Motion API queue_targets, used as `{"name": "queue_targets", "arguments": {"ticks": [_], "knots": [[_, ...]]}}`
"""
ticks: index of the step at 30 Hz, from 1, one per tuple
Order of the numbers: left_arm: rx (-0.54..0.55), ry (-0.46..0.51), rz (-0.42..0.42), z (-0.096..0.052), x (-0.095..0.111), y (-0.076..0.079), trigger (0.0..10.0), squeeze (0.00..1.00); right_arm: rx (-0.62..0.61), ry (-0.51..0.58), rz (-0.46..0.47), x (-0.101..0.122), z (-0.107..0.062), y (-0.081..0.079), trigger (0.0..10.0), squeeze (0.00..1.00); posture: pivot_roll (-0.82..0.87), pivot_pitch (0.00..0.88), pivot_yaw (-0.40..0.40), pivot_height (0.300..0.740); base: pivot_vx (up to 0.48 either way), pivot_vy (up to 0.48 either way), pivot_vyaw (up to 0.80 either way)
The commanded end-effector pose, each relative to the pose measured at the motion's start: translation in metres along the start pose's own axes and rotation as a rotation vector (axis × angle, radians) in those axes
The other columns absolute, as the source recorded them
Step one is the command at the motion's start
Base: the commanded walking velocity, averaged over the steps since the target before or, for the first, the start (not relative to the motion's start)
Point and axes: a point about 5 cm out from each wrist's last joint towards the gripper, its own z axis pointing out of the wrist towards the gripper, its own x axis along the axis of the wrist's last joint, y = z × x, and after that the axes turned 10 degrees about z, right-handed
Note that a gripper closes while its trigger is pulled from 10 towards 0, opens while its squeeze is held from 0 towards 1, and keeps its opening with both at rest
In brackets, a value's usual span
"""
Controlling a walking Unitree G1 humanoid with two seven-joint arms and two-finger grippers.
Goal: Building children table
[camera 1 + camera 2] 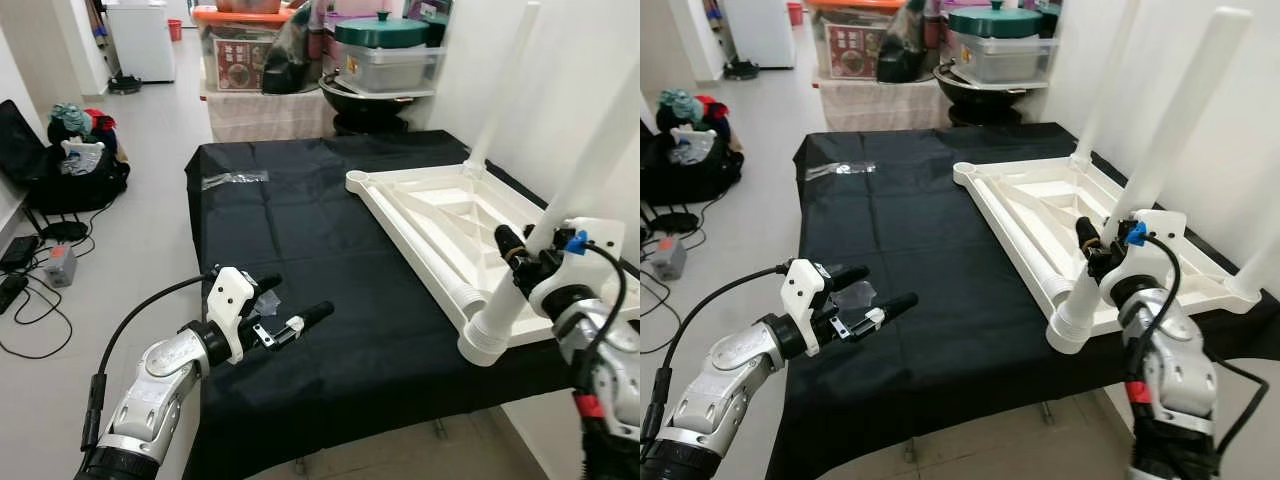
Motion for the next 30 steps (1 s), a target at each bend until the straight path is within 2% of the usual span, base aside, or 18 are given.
{"name": "queue_targets", "arguments": {"ticks": [1, 2, 3, 4, 5, 7, 8, 11, 12, 13, 15, 17, 18, 22, 23, 26, 30], "knots": [[0.003, -0.016, 0.016, 0.0, -0.002, -0.001, 10.0, 0.0, -0.297, -0.051, -0.033, -0.018, -0.007, 0.034, 0.0, 0.0, 0.01, 0.0, -0.071, 0.74, 0.0, 0.0, 0.0], [0.01, -0.015, 0.014, 0.0, -0.002, -0.001, 10.0, 0.0, -0.434, -0.08, -0.017, -0.034, -0.017, 0.037, 0.0, 0.0, 0.02, 0.0, -0.076, 0.74, 0.0, 0.0, 0.0], [0.014, -0.011, 0.011, 0.001, -0.002, 0.001, 10.0, 0.0, -0.517, -0.118, 0.012, -0.051, -0.028, 0.031, 0.0, 0.0, 0.03, 0.0, -0.076, 0.74, 0.0, 0.0, 0.0], [0.014, -0.011, 0.011, 0.001, -0.002, 0.001, 10.0, 0.0, -0.517, -0.118, 0.012, -0.051, -0.028, 0.031, 0.0, 0.0, 0.03, 0.0, -0.076, 0.74, 0.0, 0.0, 0.0], [0.016, -0.009, 0.008, 0.001, -0.001, 0.002, 10.0, 0.0, -0.563, -0.143, 0.03, -0.061, -0.035, 0.025, 0.0, 0.0, 0.03, 0.0, -0.076, 0.74, 0.0, 0.0, 0.0], [0.017, -0.008, 0.008, 0.001, -0.001, 0.002, 10.0, 0.0, -0.533, -0.179, 0.051, -0.074, -0.041, 0.006, 0.0, 0.0, 0.03, 0.0, -0.072, 0.74, 0.0, 0.0, 0.0], [0.017, -0.008, 0.008, 0.001, -0.001, 0.002, 10.0, 0.0, -0.533, -0.179, 0.051, -0.074, -0.041, 0.006, 0.0, 0.0, 0.03, 0.0, -0.072, 0.74, 0.0, 0.0, 0.0], [0.021, -0.013, 0.012, 0.0, -0.002, 0.0, 10.0, 0.0, -0.436, -0.239, 0.066, -0.083, -0.037, -0.01, 0.0, 0.0, 0.03, 0.0, -0.075, 0.74, 0.0, 0.0, 0.0], [0.021, -0.013, 0.012, 0.0, -0.002, 0.0, 10.0, 0.0, -0.436, -0.239, 0.066, -0.083, -0.037, -0.01, 0.0, 0.0, 0.03, 0.0, -0.075, 0.74, 0.0, 0.0, 0.0], [0.024, -0.013, 0.012, 0.001, -0.001, -0.001, 10.0, 0.0, -0.38, -0.247, 0.07, -0.082, -0.033, -0.015, 10.0, 0.0, 0.03, 0.0, -0.077, 0.74, 0.0, 0.0, 0.0], [0.029, -0.01, 0.011, 0.002, -0.001, -0.001, 10.0, 0.0, -0.317, -0.201, 0.078, -0.074, -0.026, -0.023, 10.0, 0.0, 0.03, 0.0, -0.078, 0.74, 0.0, 0.0, 0.0], [0.03, -0.007, 0.007, 0.002, 0.0, 0.001, 10.0, 0.0, -0.307, -0.151, 0.073, -0.065, -0.022, -0.022, 10.0, 0.02, 0.02, 0.0, -0.076, 0.74, 0.0, 0.0, 0.0], [0.029, -0.007, 0.006, 0.002, -0.001, 0.002, 10.0, 0.0, -0.303, -0.13, 0.078, -0.061, -0.021, -0.02, 10.0, 1.0, 0.02, 0.0, -0.077, 0.74, 0.0, 0.0, 0.0], [0.028, -0.007, 0.003, 0.002, -0.001, 0.003, 10.0, 0.0, -0.27, -0.116, 0.102, -0.055, -0.018, -0.018, 10.0, 1.0, 0.02, 0.0, -0.077, 0.74, 0.0, 0.0, 0.0], [0.029, -0.007, 0.002, 0.002, -0.001, 0.003, 10.0, 0.0, -0.188, -0.117, 0.121, -0.051, -0.014, -0.021, 10.0, 0.0, 0.02, 0.0, -0.075, 0.74, 0.0, 0.0, 0.0], [0.032, -0.005, 0.001, 0.003, -0.001, 0.001, 10.0, 0.0, 0.093, -0.107, 0.173, -0.037, -0.008, -0.025, 10.0, 0.0, 0.01, 0.0, -0.073, 0.74, 0.0, 0.0, 0.0], [0.029, -0.005, 0.0, 0.003, -0.001, 0.002, 10.0, 0.0, 0.3, -0.101, 0.158, -0.022, -0.005, -0.014, 10.0, 0.0, 0.01, 0.0, -0.07, 0.74, 0.0, 0.0, 0.0]]}}
